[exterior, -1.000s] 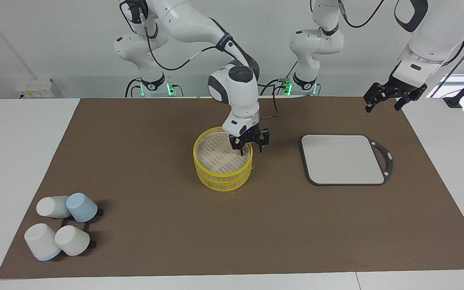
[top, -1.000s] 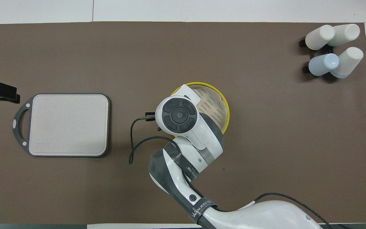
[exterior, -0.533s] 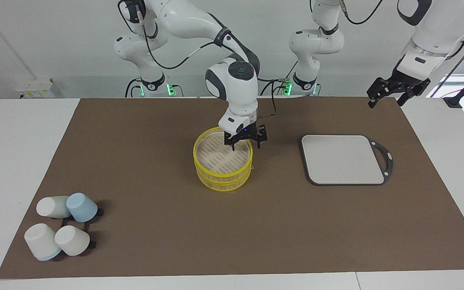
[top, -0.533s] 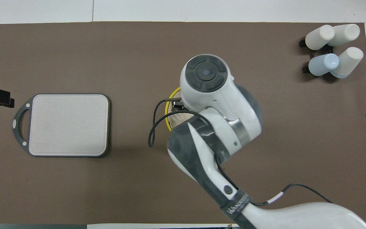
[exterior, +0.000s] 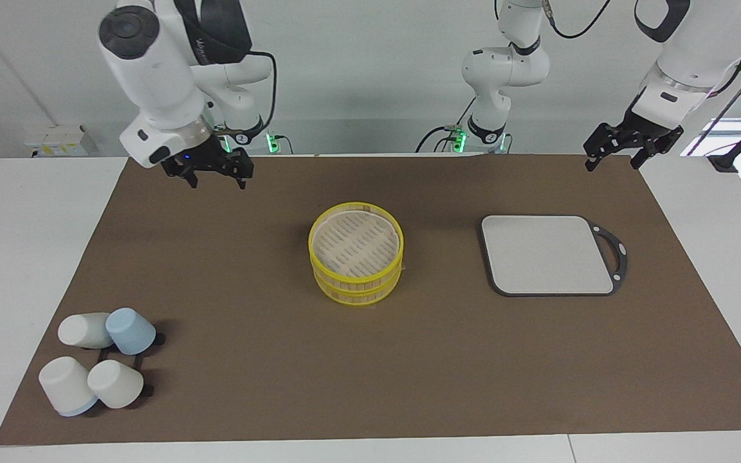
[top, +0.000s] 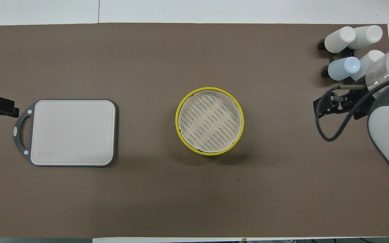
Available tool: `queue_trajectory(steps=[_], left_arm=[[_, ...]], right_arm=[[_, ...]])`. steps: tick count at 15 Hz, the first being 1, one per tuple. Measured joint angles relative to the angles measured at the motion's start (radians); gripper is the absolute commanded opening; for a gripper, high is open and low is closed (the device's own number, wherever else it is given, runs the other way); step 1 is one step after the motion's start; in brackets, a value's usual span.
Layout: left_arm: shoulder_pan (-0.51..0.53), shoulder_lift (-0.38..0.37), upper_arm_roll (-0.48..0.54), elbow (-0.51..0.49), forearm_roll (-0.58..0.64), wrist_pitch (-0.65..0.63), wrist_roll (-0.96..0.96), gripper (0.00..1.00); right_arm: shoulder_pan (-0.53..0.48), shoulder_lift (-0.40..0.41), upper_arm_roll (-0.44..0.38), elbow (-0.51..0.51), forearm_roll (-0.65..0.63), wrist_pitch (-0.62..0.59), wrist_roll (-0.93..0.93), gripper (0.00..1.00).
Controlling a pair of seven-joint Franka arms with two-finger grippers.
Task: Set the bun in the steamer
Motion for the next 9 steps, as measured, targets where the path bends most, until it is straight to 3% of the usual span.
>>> queue_trajectory(steps=[5, 9], left_arm=[[0.000, -0.011, -0.002, -0.018, -0.001, 0.001, 0.002, 1.00], [0.000, -0.016, -0.003, -0.026, -0.001, 0.001, 0.002, 1.00]], right_arm=[[-0.009, -0.036, 0.015, -0.103, 0.001, 0.084, -0.008, 1.00], [-0.012, -0.037, 0.015, -0.114, 0.001, 0.137, -0.066, 1.00]])
